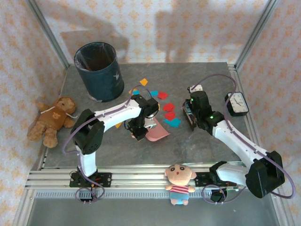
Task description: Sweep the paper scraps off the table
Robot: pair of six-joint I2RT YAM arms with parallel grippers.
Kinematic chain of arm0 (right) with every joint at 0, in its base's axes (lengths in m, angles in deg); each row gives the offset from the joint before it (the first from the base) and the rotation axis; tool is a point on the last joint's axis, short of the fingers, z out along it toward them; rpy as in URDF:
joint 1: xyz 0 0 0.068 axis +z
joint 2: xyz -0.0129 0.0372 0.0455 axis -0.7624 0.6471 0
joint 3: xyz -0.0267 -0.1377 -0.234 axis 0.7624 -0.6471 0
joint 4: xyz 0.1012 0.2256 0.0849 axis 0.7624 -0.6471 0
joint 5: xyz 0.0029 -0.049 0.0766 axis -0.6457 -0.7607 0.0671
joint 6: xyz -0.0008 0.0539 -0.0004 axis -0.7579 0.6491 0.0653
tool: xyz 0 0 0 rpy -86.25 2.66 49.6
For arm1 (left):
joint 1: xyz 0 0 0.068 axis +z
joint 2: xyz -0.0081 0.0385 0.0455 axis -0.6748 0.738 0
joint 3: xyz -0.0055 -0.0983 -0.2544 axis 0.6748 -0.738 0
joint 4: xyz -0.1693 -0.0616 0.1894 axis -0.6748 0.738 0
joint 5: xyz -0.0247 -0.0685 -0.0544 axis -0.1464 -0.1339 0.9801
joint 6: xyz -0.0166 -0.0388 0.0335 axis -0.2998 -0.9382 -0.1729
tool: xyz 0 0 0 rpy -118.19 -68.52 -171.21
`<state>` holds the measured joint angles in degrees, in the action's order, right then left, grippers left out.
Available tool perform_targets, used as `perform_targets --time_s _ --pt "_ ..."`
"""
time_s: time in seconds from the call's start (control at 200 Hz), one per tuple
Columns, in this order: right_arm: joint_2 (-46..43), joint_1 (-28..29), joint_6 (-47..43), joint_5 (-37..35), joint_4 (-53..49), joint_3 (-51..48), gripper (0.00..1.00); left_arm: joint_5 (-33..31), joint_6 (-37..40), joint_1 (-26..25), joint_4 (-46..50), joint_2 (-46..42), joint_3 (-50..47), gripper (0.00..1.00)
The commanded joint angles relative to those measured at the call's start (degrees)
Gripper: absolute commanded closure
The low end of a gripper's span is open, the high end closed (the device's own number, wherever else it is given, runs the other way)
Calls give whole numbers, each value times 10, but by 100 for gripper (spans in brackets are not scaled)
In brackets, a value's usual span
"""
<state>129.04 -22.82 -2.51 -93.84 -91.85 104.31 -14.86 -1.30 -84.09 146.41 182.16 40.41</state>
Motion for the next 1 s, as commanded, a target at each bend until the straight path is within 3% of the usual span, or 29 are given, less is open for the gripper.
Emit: perform_targets --time_s 0.0,0.601,0.996 --pt "8 11 3 9 25 -8 100 -9 19 -7 30 14 27 100" --pt "28 38 42 101 40 -9 100 -41 13 -12 38 108 99 100" --pt "-10 42 57 135 -3 5 100 -51 -5 -12 24 126 118 100"
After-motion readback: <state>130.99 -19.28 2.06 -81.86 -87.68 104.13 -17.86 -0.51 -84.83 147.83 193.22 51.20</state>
